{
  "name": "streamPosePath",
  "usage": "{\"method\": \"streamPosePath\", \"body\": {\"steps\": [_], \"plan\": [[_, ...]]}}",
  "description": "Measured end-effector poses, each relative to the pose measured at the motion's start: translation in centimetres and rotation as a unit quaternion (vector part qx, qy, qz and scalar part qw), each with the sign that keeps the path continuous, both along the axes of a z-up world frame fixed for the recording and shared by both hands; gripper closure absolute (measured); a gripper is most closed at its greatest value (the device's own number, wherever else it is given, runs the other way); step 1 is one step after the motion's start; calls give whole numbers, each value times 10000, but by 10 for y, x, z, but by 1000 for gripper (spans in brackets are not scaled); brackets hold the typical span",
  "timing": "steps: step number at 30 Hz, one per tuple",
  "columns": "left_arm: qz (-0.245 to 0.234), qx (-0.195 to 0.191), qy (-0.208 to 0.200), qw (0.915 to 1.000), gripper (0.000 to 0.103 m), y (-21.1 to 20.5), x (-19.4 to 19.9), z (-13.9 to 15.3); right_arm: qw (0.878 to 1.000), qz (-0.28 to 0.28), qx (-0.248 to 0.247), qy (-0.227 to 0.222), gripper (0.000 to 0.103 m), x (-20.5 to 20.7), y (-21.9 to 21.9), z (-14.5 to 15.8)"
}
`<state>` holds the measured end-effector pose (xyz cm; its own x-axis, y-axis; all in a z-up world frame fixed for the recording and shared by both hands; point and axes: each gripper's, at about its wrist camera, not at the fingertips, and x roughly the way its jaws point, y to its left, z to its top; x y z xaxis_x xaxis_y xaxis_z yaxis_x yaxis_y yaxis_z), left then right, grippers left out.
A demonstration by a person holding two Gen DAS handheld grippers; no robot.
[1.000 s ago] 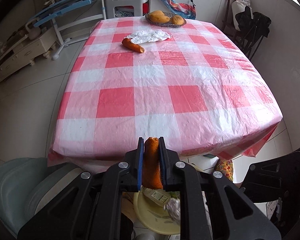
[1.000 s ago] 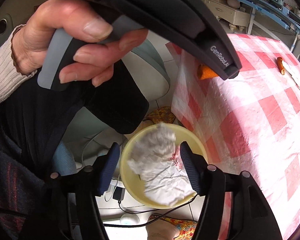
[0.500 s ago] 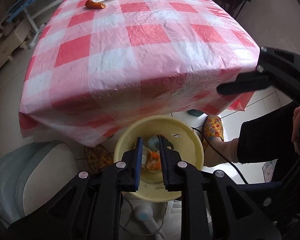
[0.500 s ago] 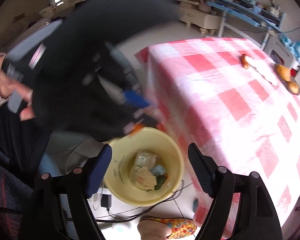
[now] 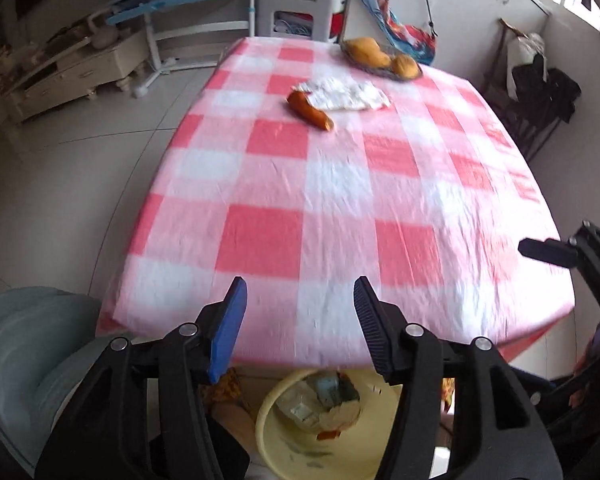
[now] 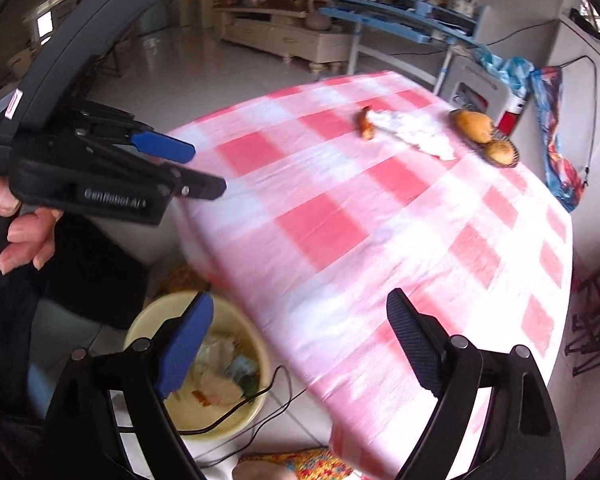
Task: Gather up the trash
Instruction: 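Move both open tools back over the table, then grasp the last orange peel with the left tool while the right tool grasps the white tissue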
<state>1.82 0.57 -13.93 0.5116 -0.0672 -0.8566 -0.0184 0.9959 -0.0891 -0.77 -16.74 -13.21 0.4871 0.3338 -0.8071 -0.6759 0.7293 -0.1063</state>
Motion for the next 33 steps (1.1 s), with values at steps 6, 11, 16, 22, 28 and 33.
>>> {"method": "streamPosePath", "body": {"steps": [6, 11, 16, 22, 28, 33], "plan": [[343, -203, -55, 9992, 50, 2, 75, -2, 9987, -316, -38, -388, 16, 50, 0, -3], [382, -160, 50, 9991, 50, -4, 130, -15, 9979, -479, -3, -436, 16, 98, -2, -9], [393, -91, 228, 9989, 49, -8, 177, -31, 9985, -363, 34, -417, 16, 144, 5, -15], [258, 318, 293, 9987, 49, -4, 207, -34, 9988, 180, -205, -417, 16, 184, 26, -22], [83, 178, 395, 9990, 53, 6, 225, -31, 9976, 565, -294, -271, 12, 218, 44, -23], [-165, 304, 360, 9988, 81, -1, 233, -32, 9973, 602, 123, 411, 16, 238, 37, -35]]}}
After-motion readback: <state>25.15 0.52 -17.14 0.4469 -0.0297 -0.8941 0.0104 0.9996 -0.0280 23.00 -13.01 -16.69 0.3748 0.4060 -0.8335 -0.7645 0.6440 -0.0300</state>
